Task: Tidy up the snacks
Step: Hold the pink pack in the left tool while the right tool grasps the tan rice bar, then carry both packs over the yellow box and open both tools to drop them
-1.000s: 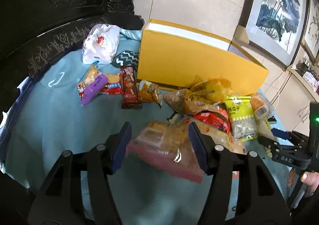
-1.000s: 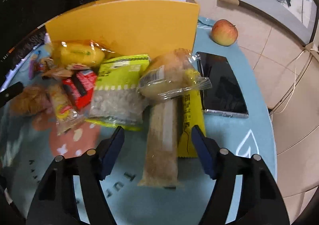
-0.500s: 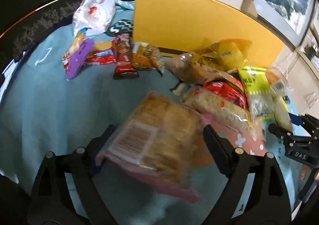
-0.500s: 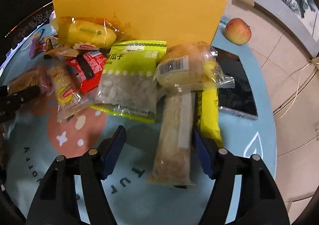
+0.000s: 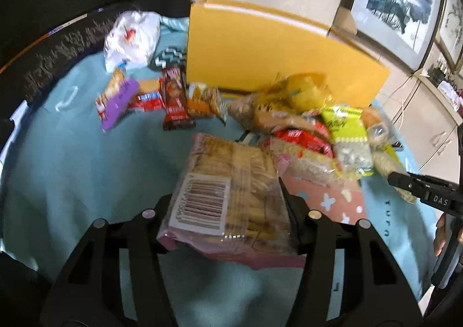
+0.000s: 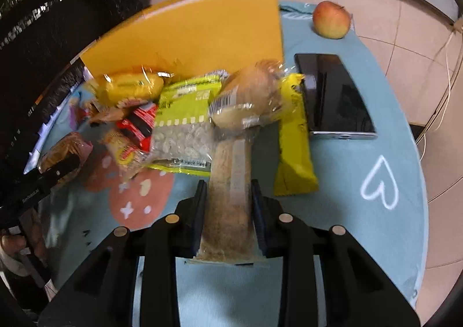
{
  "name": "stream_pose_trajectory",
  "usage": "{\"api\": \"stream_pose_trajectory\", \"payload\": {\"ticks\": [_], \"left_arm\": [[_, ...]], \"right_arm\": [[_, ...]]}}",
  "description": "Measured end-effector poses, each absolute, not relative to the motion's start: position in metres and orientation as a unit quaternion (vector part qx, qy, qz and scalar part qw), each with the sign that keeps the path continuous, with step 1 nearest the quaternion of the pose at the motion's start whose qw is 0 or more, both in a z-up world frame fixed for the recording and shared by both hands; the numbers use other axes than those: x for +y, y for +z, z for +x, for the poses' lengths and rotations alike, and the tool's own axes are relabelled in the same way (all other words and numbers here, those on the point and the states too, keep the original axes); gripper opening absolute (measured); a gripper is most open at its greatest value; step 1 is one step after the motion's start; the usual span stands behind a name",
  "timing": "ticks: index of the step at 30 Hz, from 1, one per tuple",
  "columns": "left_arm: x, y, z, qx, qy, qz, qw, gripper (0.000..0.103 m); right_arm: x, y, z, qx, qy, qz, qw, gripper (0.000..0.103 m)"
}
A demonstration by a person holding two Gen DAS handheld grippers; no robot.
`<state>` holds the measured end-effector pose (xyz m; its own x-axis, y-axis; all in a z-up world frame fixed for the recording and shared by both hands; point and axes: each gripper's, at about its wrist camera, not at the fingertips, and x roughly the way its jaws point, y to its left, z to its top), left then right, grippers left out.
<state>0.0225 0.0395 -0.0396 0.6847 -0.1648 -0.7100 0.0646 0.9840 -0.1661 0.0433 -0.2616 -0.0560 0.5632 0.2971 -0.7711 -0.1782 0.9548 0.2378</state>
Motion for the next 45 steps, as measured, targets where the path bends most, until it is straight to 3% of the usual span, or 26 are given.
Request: {"api": "stream_pose_trajectory", "payload": {"ticks": [5, 16, 24, 35, 40, 45], "left_arm": [[0.040, -0.024, 0.016, 0.375, -0.070, -0.069, 0.922, 0.057], [0.027, -0.039, 0.019, 0.401, -0.079, -0.062, 0.910, 0.058], [0.033, -0.024, 0.019, 0.388, -0.076, -0.066, 0.916, 0.058], [0.010, 0.040, 0.044, 0.325, -0.111, -0.057, 0.937, 0.058], [-0.012, 0.084, 0.097, 0.293, -0.115, -0.064, 0.947, 0.058], [-0.029, 0.092, 0.160, 0.308, -0.094, -0.059, 0.945, 0.059]], "right_arm": [[-0.276, -0.048, 0.025, 0.454, 0.151, 0.089, 0.873, 0.030], [-0.236, -0.069, 0.018, 0.484, 0.107, -0.062, 0.866, 0.028], [-0.275, -0.049, 0.009, 0.470, 0.183, 0.079, 0.860, 0.028], [-0.265, 0.043, 0.011, 0.337, 0.265, 0.128, 0.894, 0.028], [-0.247, 0.091, 0.063, 0.283, 0.249, 0.118, 0.919, 0.028], [-0.230, 0.095, 0.131, 0.284, 0.207, 0.102, 0.931, 0.029]]}}
